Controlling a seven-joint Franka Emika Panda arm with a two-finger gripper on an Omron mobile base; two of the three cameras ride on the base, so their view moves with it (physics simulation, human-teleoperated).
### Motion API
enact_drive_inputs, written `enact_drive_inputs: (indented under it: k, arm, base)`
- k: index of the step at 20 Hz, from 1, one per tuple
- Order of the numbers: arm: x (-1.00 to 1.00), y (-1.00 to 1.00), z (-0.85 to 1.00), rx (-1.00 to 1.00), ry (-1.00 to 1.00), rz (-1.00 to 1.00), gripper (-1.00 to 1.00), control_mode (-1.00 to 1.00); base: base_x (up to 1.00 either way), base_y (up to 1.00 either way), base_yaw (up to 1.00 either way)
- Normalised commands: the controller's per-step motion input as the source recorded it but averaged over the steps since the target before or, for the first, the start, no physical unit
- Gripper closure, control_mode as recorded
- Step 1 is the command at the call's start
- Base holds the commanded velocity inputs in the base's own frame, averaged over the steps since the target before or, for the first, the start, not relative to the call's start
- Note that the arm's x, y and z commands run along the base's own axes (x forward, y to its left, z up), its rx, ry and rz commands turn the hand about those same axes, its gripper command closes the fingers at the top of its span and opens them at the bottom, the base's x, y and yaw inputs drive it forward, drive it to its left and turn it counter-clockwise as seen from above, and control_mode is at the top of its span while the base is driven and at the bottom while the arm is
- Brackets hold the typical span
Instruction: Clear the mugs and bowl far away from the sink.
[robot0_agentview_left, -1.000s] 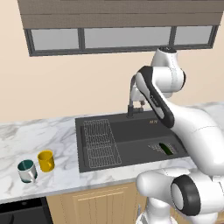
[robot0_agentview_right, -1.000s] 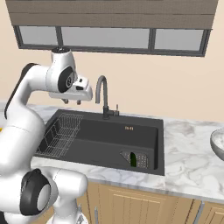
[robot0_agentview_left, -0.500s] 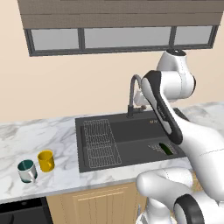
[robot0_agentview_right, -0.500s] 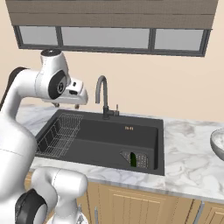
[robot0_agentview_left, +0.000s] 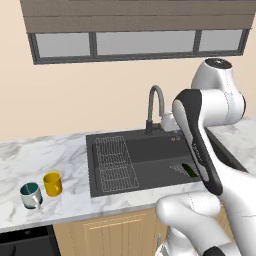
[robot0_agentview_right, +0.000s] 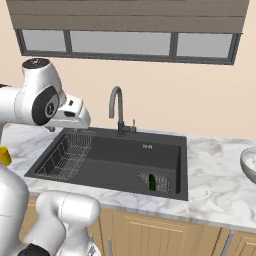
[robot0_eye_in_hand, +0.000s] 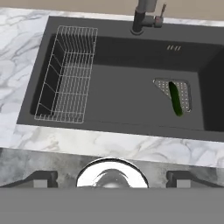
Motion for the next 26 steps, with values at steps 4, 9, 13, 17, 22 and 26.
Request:
enact_drive_inputs:
  k: [4,9,13,17,22,26]
  arm:
    - [-0.82,0.00,0.03,-0.01,-0.11,0.00,-1.00,-1.00]
    - [-0.61,0.01,0.23,-0.03,-0.16,0.00,-1.00,-1.00]
    - [-0.24,0.14,0.12,-0.01,-0.14,0.00,-1.00,1.00]
    - [0.00,0.00,0.00,0.00,0.00,0.00,-1.00,1.00]
    - [0.00,0.00,0.00,0.00,0.00,0.00,-1.00,1.00]
    - [0.00,0.00,0.00,0.00,0.00,0.00,-1.00,1.00]
  base:
    - [0.00,0.00,0.00]
    - [0.00,0.00,0.00]
    - [-0.06,0.25,0.00]
    - [-0.17,1.00,0.00]
    - [-0.12,1.00,0.00]
    - [-0.12,0.89,0.06]
